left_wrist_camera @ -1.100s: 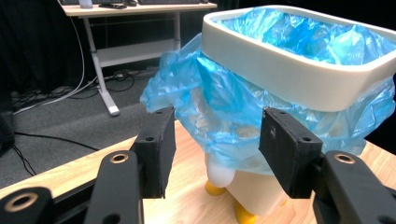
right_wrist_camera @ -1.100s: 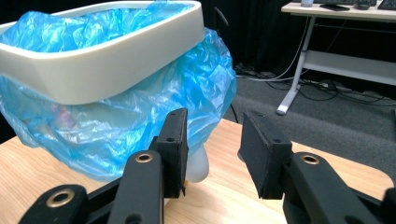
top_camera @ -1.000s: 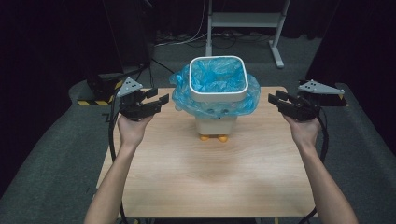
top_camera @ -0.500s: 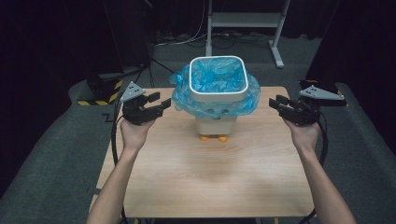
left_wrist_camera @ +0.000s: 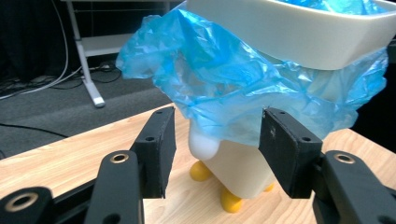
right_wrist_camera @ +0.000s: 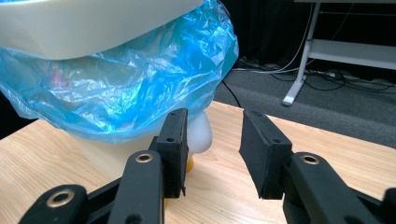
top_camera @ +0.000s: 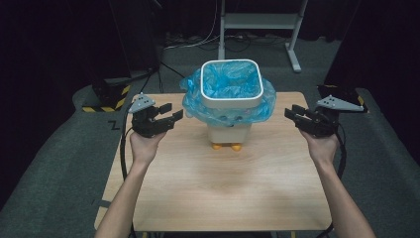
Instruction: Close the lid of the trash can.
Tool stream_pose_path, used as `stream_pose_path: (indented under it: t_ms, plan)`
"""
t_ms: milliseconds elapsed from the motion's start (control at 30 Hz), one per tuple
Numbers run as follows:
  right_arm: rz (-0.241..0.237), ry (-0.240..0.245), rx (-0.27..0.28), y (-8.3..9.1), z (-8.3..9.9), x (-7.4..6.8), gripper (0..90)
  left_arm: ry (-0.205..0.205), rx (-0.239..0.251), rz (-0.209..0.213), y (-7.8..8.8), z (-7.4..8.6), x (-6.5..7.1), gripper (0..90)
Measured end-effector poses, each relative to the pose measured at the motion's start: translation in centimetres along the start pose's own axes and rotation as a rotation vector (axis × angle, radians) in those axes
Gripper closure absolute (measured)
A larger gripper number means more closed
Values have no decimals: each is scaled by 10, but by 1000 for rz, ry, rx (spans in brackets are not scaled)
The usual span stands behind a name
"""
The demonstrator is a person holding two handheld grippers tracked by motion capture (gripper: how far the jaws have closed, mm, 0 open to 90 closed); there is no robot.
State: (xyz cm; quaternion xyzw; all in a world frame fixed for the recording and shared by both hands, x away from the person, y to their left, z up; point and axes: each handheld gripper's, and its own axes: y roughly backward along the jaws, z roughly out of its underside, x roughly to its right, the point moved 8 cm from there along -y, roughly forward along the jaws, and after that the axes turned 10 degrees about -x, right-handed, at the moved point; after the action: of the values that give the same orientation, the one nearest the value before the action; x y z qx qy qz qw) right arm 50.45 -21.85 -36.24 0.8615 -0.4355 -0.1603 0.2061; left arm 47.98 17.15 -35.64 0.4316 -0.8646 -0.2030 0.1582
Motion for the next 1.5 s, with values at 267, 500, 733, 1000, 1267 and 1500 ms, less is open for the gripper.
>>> stream_pose_path:
  t_ms: [267,500,733,1000,1267,1500]
  plan:
    - [-4,11,-11,-5,5,-3,617,2,-14,-4,-4,6,0,458]
    - [-4,15,-13,-8,10,-4,617,4,-22,-21,-7,12,-2,458]
    - [-6,4,-16,-11,17,-3,617,5,-30,-24,-11,18,-1,458]
    - [-4,3,-23,-17,25,-4,614,9,-46,-39,-18,28,-3,459]
    - [3,-4,-36,-23,35,-2,609,19,-62,-38,-24,38,-4,460]
    - [2,-11,-45,-28,42,-2,609,28,-79,-37,-30,46,-4,458]
